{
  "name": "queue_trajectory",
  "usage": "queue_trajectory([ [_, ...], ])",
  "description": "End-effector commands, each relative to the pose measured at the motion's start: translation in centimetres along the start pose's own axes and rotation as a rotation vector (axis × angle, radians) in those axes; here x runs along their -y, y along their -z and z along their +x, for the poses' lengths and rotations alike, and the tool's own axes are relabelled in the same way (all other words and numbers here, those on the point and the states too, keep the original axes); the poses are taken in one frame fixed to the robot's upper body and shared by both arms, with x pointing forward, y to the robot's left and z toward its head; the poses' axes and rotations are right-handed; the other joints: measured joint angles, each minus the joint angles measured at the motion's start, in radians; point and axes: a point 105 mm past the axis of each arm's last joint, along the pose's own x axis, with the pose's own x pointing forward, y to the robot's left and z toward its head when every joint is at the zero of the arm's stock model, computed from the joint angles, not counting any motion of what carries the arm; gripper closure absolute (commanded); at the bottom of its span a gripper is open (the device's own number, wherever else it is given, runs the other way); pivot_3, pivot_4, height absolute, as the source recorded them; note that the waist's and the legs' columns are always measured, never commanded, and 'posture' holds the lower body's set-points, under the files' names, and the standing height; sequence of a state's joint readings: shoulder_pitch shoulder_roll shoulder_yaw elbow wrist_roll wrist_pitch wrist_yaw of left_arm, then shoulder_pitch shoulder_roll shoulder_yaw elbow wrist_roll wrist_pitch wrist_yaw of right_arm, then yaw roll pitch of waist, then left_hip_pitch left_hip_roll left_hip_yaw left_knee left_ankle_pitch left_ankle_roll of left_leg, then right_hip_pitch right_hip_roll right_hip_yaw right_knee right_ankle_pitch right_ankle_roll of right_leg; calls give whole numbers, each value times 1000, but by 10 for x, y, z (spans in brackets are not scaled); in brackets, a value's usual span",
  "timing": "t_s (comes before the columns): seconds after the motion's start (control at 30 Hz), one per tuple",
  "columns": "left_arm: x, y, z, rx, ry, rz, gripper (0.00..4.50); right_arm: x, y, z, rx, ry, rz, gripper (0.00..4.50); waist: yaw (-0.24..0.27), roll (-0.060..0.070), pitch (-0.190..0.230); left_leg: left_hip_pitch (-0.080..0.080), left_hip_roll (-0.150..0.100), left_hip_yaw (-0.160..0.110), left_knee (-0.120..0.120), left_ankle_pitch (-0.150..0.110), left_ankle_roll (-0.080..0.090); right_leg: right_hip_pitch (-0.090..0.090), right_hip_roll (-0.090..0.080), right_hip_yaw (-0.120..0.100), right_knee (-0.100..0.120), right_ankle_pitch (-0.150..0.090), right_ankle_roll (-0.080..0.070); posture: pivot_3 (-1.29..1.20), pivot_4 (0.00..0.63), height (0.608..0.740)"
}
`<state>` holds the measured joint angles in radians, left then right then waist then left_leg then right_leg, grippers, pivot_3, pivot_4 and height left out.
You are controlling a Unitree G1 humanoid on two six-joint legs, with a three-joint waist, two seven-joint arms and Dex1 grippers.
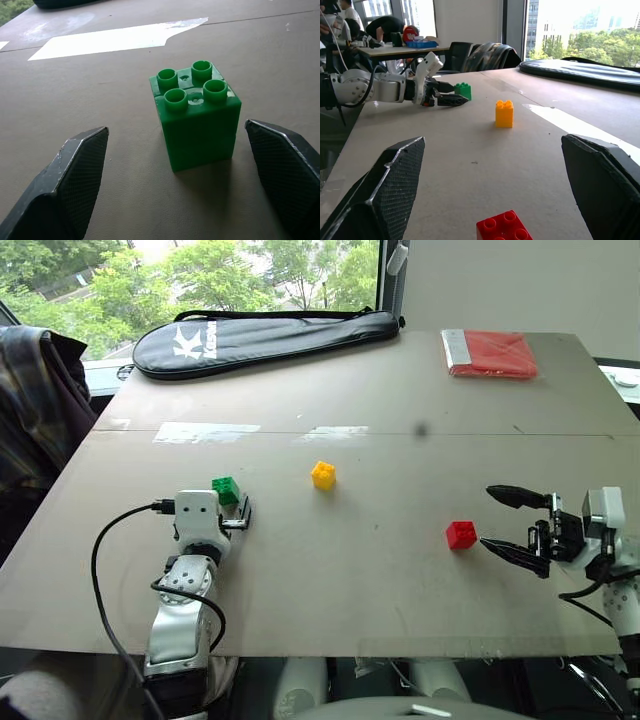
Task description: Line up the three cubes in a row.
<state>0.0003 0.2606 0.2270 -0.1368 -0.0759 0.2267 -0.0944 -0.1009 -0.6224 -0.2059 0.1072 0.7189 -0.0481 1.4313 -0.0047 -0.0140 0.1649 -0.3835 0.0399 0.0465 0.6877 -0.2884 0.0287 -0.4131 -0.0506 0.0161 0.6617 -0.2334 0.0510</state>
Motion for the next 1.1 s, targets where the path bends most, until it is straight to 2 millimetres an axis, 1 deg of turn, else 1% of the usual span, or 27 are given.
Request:
queue_trajectory([
  [0.03, -3, -3, 2, 12, -32, -2, 530, 4, -10, -2, 16, 22, -47, 0, 0, 0, 0, 0, 0, 0, 0, 0, 0, 0, 0, 0, 0, 0, 0, 0, 150, 708],
  [0.07, -3, -2, 2, 10, -32, 0, 760, 4, -10, -2, 16, 23, -48, 0, 1, 0, 0, 0, 0, 0, 0, 0, 0, 0, 0, 0, 0, 0, 0, 0, 150, 708],
  [0.1, -2, -2, 2, 10, -33, -1, 1321, 4, -10, -2, 16, 25, -49, 0, 1, 0, 0, 0, 0, 0, 0, 0, 0, 0, 0, 0, 0, 0, 0, 0, 150, 708],
  [0.13, -2, -2, 2, 11, -33, -3, 1594, 4, -10, -2, 16, 26, -50, 0, 1, 0, 0, 0, 0, 0, 0, 0, 0, 0, 0, 0, 0, 0, 0, 0, 150, 708],
  [0.23, 1, -2, 3, 8, -22, -18, 2952, 4, -10, -3, 12, 34, -53, 0, 1, 0, 0, 0, 0, 0, 0, 0, 0, 0, 0, 0, 0, 0, 0, 0, 150, 708],
  [0.27, 3, -1, 3, 5, -8, -18, 3241, 3, -10, -3, 11, 36, -55, 0, 1, 0, 0, 0, 0, 0, 0, 0, 0, 0, 0, 0, 0, 0, 0, 0, 150, 708],
  [0.37, 11, -6, 5, 29, 70, -15, 3253, 3, -11, -3, 10, 43, -56, 0, 2, 0, 0, 0, 0, 0, 0, 0, 0, 0, 0, 0, 0, 0, 0, 0, 150, 708],
  [0.43, 17, -10, 5, 46, 149, 18, 3253, 3, -12, -4, 7, 46, -57, 0, 3, 0, 0, 0, 0, 0, 0, 0, 0, 0, 0, 0, 0, 0, 0, 0, 150, 708],
  [0.53, 34, -19, -1, 101, 364, 53, 3253, 1, -12, -9, 0, 50, -55, 0, 4, 0, 0, -1, 0, 1, 0, 0, 0, 0, 0, -1, 0, 0, 0, 0, 150, 708],
  [0.67, 52, -35, -17, 168, 717, -15, 3253, 2, -10, -20, -23, 86, -49, 0, 3, 0, 0, -1, 0, 1, 0, 0, 0, 0, 0, -1, -1, -1, -2, 0, 150, 708],
  [0.77, 64, -41, -31, 186, 940, -37, 3253, -1, -6, -27, -38, 104, -41, 0, 3, 0, 0, -1, 0, 1, 0, 0, 0, 0, 0, -1, -1, -2, -4, 0, 150, 708],
  [0.83, 78, -41, -39, 181, 1096, -2, 3253, -3, -5, -32, -43, 119, -34, 0, 4, 0, 0, -1, 0, 1, 0, 0, 0, 0, 0, -1, -1, -2, -4, 0, 150, 708],
  [0.9, 88, -40, -43, 170, 1190, 21, 3253, -4, -4, -35, -45, 128, -30, 0, 4, 0, 0, -1, 0, 2, 0, 0, 0, 0, 0, -1, -1, -2, -4, 0, 150, 708],
  [0.93, 99, -38, -43, 163, 1264, 70, 3253, -5, -2, -38, -50, 130, -26, 0, 4, 0, 0, -1, 0, 2, 0, 0, 0, 0, 0, -1, -1, -2, -4, 0, 150, 708],
  [0.97, 111, -36, -43, 159, 1337, 121, 3253, -7, 0, -40, -56, 133, -22, 0, 7, 0, 0, -1, 0, 2, 0, 0, 0, 0, 0, 0, -1, -2, -4, 0, 150, 708],
  [1.0, 118, -35, -42, 156, 1386, 157, 3253, -8, 1, -41, -60, 135, -19, 0, 13, 0, 0, -1, -1, 3, 0, 0, 0, 0, 0, 0, -1, -2, -4, 0, 150, 708],
  [1.03, 122, -34, -41, 154, 1415, 180, 3253, -8, 2, -42, -62, 136, -17, 0, 16, 0, 0, -1, -1, 3, 0, 0, 0, 0, 1, -1, -1, -2, -4, 0, 150, 708],
  [1.1, 142, -35, -36, 172, 1486, 206, 3253, -10, 4, -45, -72, 147, -16, 0, 17, 1, 0, -1, -1, 4, 0, 0, 0, 0, 1, 0, -1, -2, -3, 0, 150, 708],
])
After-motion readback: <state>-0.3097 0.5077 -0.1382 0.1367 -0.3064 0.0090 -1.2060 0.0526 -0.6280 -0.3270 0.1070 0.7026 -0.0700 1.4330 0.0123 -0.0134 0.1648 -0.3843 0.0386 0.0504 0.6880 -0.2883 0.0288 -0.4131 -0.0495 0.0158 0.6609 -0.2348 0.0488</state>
